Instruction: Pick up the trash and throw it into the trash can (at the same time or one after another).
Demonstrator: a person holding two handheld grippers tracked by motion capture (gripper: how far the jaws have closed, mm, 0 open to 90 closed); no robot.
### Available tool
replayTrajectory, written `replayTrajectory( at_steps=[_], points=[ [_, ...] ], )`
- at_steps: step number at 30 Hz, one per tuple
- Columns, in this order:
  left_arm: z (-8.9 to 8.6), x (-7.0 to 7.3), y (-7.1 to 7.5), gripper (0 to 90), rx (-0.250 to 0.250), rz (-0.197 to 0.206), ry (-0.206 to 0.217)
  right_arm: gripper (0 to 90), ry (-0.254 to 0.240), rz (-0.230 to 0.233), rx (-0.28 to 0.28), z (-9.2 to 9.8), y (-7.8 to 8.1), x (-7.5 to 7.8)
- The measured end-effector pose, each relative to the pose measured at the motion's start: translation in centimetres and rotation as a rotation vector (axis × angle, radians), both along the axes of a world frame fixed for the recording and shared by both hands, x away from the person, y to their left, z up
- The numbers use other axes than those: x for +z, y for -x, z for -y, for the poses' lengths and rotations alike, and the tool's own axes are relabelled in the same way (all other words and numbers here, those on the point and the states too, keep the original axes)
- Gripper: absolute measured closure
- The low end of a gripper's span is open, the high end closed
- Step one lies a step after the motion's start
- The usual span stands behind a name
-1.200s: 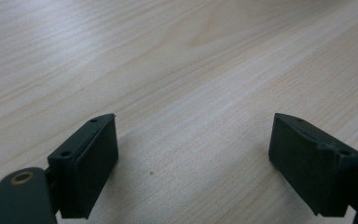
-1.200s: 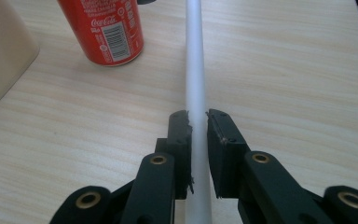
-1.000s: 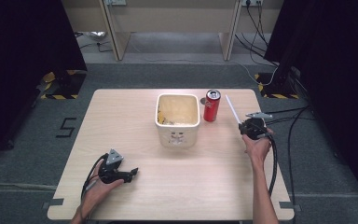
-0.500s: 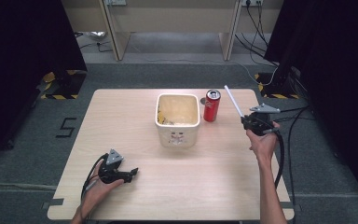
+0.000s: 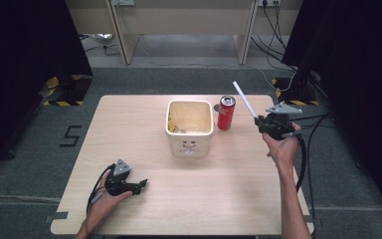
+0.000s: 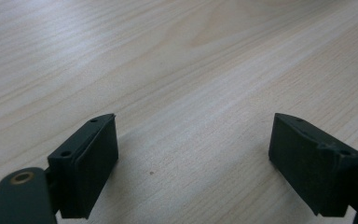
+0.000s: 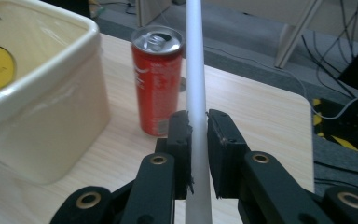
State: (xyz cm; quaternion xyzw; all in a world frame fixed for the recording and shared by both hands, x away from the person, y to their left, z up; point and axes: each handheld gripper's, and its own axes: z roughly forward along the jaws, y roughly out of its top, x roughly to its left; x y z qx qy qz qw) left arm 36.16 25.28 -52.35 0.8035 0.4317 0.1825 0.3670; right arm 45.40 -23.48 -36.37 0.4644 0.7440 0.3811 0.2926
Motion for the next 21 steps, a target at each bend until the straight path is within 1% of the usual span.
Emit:
replayTrajectory(
  at_steps=[5, 10, 11, 15, 21],
  points=[
    [0.0, 0.0, 0.0, 14.8, 0.001, -0.001, -0.001, 79.6, 0.002, 0.007, 0.043, -1.1, 0.4, 0.9],
    [0.0, 0.0, 0.0, 14.8, 0.001, -0.001, -0.001, 79.6, 0.005, 0.008, 0.107, -2.8, 0.8, 1.6],
    [0.0, 0.0, 0.0, 14.8, 0.001, -0.001, -0.001, 79.6, 0.005, 0.008, 0.116, -3.2, 0.8, 1.7],
    [0.0, 0.0, 0.0, 14.8, 0.0, 0.0, 0.0, 79.6, 0.027, 0.008, 0.161, -4.7, 1.0, 2.0],
    [0.0, 0.0, 0.0, 14.8, -0.002, -0.003, -0.005, 79.6, 0.032, 0.002, 0.224, -6.3, 1.4, 2.0]
  ],
)
